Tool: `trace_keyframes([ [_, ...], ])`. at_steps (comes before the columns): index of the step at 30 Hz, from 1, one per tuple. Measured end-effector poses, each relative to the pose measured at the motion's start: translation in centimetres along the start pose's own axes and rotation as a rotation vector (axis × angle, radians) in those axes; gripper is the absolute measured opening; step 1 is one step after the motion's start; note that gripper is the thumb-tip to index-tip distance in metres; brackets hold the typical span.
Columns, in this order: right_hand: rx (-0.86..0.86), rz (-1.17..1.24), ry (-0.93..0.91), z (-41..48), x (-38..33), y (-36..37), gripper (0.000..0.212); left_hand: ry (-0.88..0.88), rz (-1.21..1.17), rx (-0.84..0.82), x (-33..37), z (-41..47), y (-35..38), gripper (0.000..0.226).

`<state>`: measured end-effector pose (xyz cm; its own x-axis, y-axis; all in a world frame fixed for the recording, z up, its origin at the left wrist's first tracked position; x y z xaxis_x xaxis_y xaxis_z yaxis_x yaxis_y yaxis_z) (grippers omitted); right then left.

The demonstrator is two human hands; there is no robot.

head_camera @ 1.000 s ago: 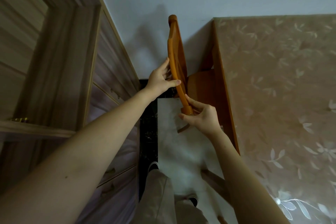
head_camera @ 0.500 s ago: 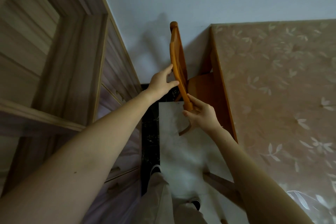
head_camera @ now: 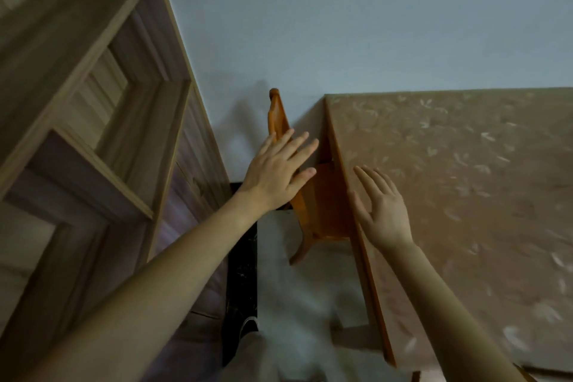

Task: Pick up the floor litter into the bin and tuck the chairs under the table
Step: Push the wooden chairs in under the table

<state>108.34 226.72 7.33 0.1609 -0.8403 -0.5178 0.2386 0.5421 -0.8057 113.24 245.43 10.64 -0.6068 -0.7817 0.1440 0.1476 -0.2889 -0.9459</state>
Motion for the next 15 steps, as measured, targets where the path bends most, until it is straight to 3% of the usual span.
trace_keyframes([
  [7, -0.053, -0.198, 0.169, -12.9, 6.4, -3.2, 0.058, 0.114, -0.144, -0.113, 13.0, -5.1, 5.2, 0.057],
  [11, -0.068, -0.231, 0.380, -21.4, 10.0, -3.8, 0.059, 0.202, -0.234, -0.275, 19.1, -8.5, 11.1, 0.058],
  [15, 0.026, -0.237, 0.587, -28.7, 11.3, -5.4, 0.058, 0.379, -0.259, -0.390, 24.5, -10.6, 13.9, 0.060],
])
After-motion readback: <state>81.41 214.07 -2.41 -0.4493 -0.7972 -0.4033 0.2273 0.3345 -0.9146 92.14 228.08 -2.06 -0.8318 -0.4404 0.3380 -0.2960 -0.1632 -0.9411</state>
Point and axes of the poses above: each hand's wrist, its own z-axis towards the middle knuckle, its own y-axis out of the palm, x = y × z, the point moved 9 cm from there along z, towards the middle knuckle, and after that the axes turned 4 degrees about y, right-handed, at the moved point
